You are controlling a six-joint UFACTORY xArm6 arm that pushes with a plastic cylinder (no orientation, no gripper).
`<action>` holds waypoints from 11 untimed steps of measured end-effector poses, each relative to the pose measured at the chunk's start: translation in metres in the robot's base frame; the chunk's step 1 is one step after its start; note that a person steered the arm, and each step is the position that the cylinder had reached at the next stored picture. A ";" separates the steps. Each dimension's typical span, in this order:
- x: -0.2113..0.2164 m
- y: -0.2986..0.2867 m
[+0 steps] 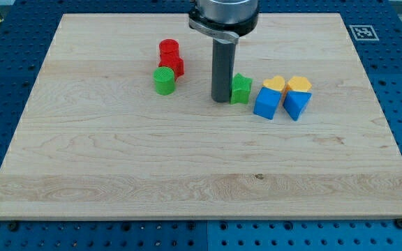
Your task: Slide the green star down a bit
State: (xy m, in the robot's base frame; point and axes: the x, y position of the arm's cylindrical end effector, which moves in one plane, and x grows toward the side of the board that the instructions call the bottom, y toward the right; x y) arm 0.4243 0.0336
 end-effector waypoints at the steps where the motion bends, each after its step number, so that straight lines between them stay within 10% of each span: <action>1: 0.000 0.006; 11: -0.017 0.018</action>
